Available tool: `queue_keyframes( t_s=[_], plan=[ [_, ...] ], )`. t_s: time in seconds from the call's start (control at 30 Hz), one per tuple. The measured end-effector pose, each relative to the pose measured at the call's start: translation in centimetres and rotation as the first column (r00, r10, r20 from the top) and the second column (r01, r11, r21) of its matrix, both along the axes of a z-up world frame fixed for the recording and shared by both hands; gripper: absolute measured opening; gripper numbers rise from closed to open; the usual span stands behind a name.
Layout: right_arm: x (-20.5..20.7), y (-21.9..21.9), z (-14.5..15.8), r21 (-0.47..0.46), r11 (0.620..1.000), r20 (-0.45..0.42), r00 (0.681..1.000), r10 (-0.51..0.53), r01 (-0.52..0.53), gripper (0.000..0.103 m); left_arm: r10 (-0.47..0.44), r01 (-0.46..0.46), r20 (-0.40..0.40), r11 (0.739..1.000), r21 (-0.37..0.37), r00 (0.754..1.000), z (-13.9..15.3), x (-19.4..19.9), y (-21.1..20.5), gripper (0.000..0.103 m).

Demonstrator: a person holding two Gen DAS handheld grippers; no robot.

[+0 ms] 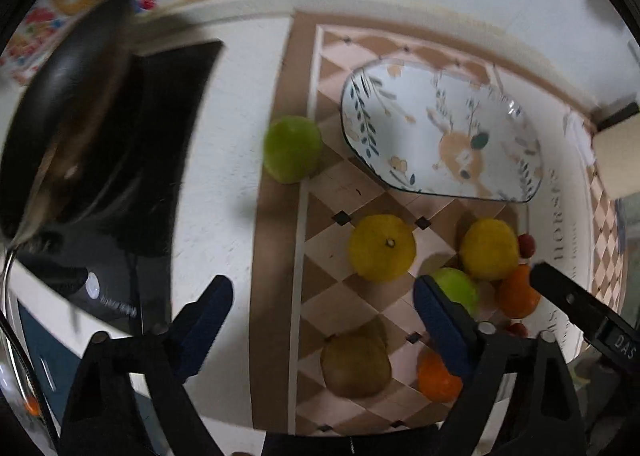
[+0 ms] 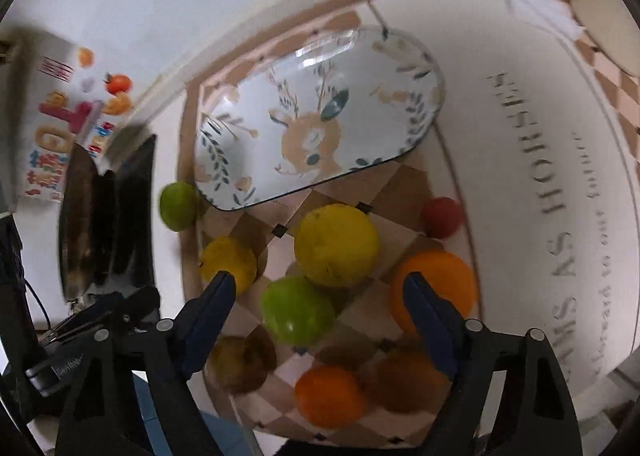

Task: Organize fruits
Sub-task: 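Grasp a yellow lemon with the left tool while the right tool grasps a larger yellow citrus, then lower both yellow fruits onto the deer plate and open both tools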

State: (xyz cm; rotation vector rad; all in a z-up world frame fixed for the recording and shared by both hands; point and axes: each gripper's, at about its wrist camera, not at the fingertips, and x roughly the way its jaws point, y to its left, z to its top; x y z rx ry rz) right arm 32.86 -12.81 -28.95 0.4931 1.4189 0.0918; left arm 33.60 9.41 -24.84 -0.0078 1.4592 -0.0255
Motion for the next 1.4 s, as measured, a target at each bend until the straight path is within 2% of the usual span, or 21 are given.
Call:
queue_keyframes(
  t_s=[0.1, 0.17, 0.3, 0.4, 0.47, 0.53, 0.6, 0.73, 0.87, 0.97, 1.1, 1.2, 1.27, 1.4],
  plan=[
    [1.4, 1.3, -2.0, -0.040, 0.999, -0.054, 0.998, 0.029, -0.031, 0.082, -0.018, 0.015, -0.080, 0.999, -0.039, 0.997, -2.3, 1.2, 0.0, 0.089],
    [2.1, 1.8, -3.5, -0.079, 0.995, -0.092, 0.995, 0.049, -0.057, 0.080, -0.027, 0.020, -0.104, 0.998, -0.066, 0.994, -3.4, 1.8, -0.3, 0.089],
    [2.9, 2.1, -5.3, -0.078, 0.993, -0.126, 0.989, 0.076, -0.086, 0.067, -0.044, 0.030, -0.148, 0.995, -0.096, 0.988, -5.1, 2.3, -1.3, 0.089],
    [3.5, 2.1, -5.6, -0.075, 0.992, -0.134, 0.987, 0.092, -0.103, 0.066, -0.052, 0.027, -0.188, 0.991, -0.134, 0.981, -6.4, 2.7, -2.1, 0.089],
    [3.9, 1.8, -5.8, -0.060, 0.992, -0.131, 0.986, 0.099, -0.108, 0.066, -0.044, 0.016, -0.187, 0.989, -0.147, 0.981, -6.9, 2.9, -2.5, 0.079],
    [4.1, 1.7, -5.9, -0.053, 0.990, -0.131, 0.984, 0.119, -0.127, 0.066, -0.039, 0.008, -0.201, 0.988, -0.151, 0.979, -7.4, 3.3, -2.9, 0.074],
    [4.0, 1.7, -5.7, -0.062, 0.986, -0.132, 0.980, 0.148, -0.157, 0.066, -0.045, 0.014, -0.207, 0.989, -0.146, 0.977, -7.9, 3.4, -3.6, 0.057],
    [4.1, 2.0, -5.4, -0.082, 0.975, -0.103, 0.975, 0.196, -0.205, 0.066, -0.034, 0.010, -0.193, 0.992, -0.125, 0.981, -8.4, 3.8, -4.3, 0.056],
    [4.6, 1.9, -5.1, -0.084, 0.972, -0.078, 0.974, 0.211, -0.217, 0.065, -0.031, 0.013, -0.172, 0.995, -0.102, 0.985, -7.8, 3.4, -5.0, 0.056],
    [4.8, 1.5, -4.0, -0.067, 0.972, -0.052, 0.973, 0.224, -0.227, 0.065, -0.052, 0.042, -0.135, 0.996, -0.076, 0.989, -5.5, 3.2, -5.1, 0.056],
    [5.4, 0.3, -1.1, -0.037, 0.974, 0.006, 0.974, 0.225, -0.224, 0.065, -0.060, 0.051, -0.083, 0.993, -0.103, 0.995, -1.5, 3.6, -5.7, 0.056],
    [7.3, -0.6, 1.2, -0.048, 0.975, 0.059, 0.974, 0.219, -0.216, 0.065, -0.068, 0.063, -0.040, 0.989, -0.134, 0.997, 1.0, 5.9, -6.3, 0.056],
    [9.3, -1.3, 1.6, -0.068, 0.975, 0.075, 0.974, 0.215, -0.210, 0.065, -0.069, 0.064, -0.030, 0.985, -0.157, 0.997, 1.9, 7.9, -6.6, 0.056],
    [13.8, -2.2, -0.3, -0.120, 0.972, 0.048, 0.977, 0.209, -0.202, 0.065, -0.041, 0.029, -0.064, 0.984, -0.174, 0.997, -0.1, 13.6, -7.3, 0.056]
  ],
)
